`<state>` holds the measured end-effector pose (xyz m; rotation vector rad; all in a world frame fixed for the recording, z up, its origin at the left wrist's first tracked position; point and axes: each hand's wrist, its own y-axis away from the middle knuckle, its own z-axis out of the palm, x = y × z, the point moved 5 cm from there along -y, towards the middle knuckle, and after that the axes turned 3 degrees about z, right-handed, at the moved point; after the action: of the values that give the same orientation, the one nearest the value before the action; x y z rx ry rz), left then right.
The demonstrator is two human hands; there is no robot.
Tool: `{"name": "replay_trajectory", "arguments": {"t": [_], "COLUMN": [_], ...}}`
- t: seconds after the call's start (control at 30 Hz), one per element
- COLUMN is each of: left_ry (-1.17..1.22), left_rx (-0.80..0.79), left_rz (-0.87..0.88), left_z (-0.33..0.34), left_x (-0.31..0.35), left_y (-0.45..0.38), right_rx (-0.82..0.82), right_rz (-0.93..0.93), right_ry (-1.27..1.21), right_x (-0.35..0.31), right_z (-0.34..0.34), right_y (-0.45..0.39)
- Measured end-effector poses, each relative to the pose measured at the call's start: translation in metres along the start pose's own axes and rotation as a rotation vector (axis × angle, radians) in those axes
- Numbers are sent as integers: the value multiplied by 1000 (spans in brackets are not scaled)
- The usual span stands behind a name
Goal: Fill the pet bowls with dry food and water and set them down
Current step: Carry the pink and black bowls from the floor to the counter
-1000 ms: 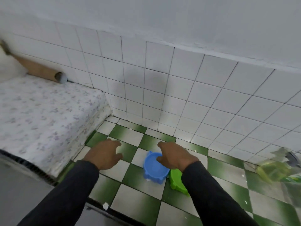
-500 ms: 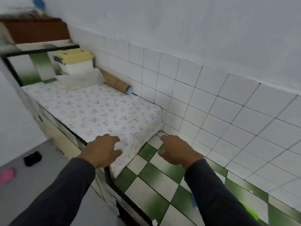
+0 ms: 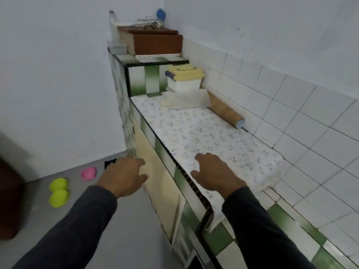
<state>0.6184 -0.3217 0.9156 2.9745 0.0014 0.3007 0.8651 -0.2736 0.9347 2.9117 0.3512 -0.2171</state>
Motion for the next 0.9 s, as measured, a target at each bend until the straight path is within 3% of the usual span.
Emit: {"name": "replay_trajectory", "arguments": {"t": [0.43,0.9], "left_ry": [-30,43], "left_rx": [58,52], "left_rz": [-385,-590], "left_z": [-16,-29], "left_x": [-165,-300], "left_y": [13,-91], "right_rx": [-116,-221], "right_rz": [-376,-569], "right_ry": [77,93], "right_x": [-180,-310], "right_z": [36,61], "right_y": [-117,-286]}}
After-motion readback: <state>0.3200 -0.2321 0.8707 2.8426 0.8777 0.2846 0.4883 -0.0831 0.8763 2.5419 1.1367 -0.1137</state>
